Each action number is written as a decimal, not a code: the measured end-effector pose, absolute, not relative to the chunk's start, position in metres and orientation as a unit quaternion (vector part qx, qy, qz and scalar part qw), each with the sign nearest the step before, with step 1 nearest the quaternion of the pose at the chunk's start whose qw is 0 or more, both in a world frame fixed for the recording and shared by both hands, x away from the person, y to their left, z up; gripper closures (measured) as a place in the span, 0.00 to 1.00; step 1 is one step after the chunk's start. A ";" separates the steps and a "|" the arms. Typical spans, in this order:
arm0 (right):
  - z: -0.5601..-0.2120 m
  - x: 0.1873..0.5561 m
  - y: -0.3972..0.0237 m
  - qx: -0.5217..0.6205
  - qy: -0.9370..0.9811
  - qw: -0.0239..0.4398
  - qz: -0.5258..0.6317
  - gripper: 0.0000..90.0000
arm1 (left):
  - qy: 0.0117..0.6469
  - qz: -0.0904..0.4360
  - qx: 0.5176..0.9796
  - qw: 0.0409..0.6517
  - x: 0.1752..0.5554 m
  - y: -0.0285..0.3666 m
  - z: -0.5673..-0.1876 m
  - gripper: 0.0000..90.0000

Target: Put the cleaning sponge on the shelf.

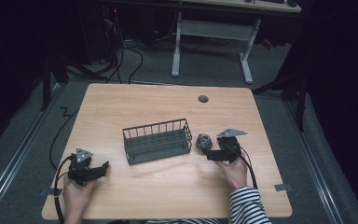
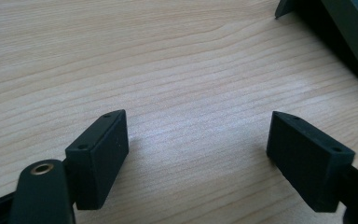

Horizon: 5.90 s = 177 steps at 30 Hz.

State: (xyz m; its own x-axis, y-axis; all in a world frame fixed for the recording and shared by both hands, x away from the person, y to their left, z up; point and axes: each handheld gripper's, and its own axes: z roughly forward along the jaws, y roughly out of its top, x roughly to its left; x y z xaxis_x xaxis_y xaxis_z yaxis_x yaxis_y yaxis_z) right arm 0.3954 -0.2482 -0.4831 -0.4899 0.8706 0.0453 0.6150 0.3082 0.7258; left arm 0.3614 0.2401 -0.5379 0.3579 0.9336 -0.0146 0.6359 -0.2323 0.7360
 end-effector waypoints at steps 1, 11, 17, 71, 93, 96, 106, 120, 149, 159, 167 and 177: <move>-0.484 0.398 -0.247 0.473 0.788 0.180 0.350 0.21 | 0.521 0.222 0.753 0.335 0.361 0.240 -0.538 0.23; -0.492 0.421 -0.238 0.485 0.792 0.168 0.330 0.20 | 0.520 0.222 0.754 0.334 0.362 0.240 -0.538 0.22; -0.497 0.428 -0.235 0.489 0.795 0.165 0.318 0.20 | 0.519 0.222 0.755 0.334 0.362 0.240 -0.538 0.22; -0.441 0.400 -0.264 0.474 0.764 0.159 0.408 0.43 | 0.520 0.219 0.755 0.334 0.362 0.239 -0.538 0.21; -0.395 0.411 -0.212 0.403 0.795 0.136 0.434 0.43 | 0.520 0.219 0.755 0.334 0.362 0.239 -0.538 0.21; -0.395 0.417 -0.198 0.392 0.802 0.127 0.432 0.43 | 0.520 0.219 0.755 0.334 0.362 0.239 -0.538 0.21; -0.402 0.430 -0.162 0.372 0.818 0.108 0.425 0.43 | 0.520 0.219 0.755 0.335 0.362 0.239 -0.538 0.21; -0.429 0.446 -0.135 0.371 0.840 0.092 0.385 0.43 | 0.519 0.219 0.755 0.335 0.362 0.239 -0.538 0.20; -0.442 0.450 -0.129 0.364 0.850 0.079 0.373 0.34 | 0.519 0.219 0.755 0.335 0.362 0.239 -0.538 0.20; -0.418 0.437 -0.148 0.365 0.831 0.098 0.409 0.35 | 0.519 0.219 0.755 0.335 0.362 0.239 -0.538 0.20; -0.408 0.428 -0.176 0.381 0.813 0.112 0.426 0.36 | 0.519 0.219 0.755 0.335 0.362 0.239 -0.538 0.20; -0.410 0.415 -0.215 0.410 0.788 0.118 0.443 0.38 | 0.519 0.219 0.755 0.334 0.362 0.239 -0.538 0.20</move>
